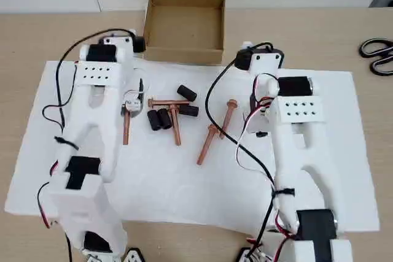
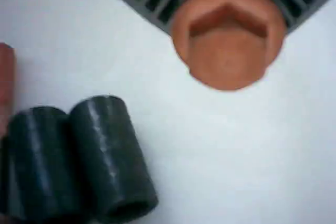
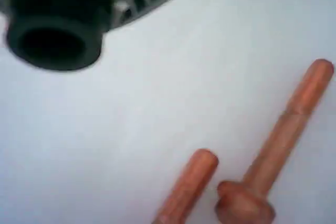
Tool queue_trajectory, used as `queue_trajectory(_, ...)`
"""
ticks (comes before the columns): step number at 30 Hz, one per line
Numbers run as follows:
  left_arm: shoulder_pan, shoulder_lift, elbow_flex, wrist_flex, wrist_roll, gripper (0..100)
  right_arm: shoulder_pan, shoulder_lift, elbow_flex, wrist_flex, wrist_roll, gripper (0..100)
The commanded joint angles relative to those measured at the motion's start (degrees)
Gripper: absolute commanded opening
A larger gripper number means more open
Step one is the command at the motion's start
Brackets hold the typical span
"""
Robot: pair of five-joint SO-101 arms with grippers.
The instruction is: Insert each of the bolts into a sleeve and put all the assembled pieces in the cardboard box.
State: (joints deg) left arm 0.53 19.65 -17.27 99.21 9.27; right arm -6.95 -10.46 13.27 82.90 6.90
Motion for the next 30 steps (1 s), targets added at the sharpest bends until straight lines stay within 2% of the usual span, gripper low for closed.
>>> queue_trajectory(1,1.1,-6.4,-2.2,1.1,0.0,1,-1.8,-7.1,-1.6,-0.9,0.3,0.7)
queue_trajectory(7,2.8,-15.3,0.0,1.2,0.2,1,-2.2,-23.4,0.5,-2.2,2.8,0.7)
queue_trajectory(14,8.5,-23.0,4.6,0.3,0.8,1,-2.2,-35.3,19.3,-11.2,2.3,0.4)
queue_trajectory(16,8.9,-23.8,4.6,-0.5,4.4,1,-2.4,-38.5,23.4,-11.3,2.3,0.4)
queue_trajectory(18,9.0,-24.1,4.6,-2.4,7.1,1,-2.4,-42.5,26.0,-12.1,0.4,0.4)
queue_trajectory(23,9.1,-24.4,4.4,-7.2,7.5,1,-2.2,-52.6,31.2,-18.1,-4.8,0.4)
queue_trajectory(30,9.8,-24.4,4.4,-12.7,7.3,1,-4.1,-66.5,49.1,-31.7,-9.7,0.4)
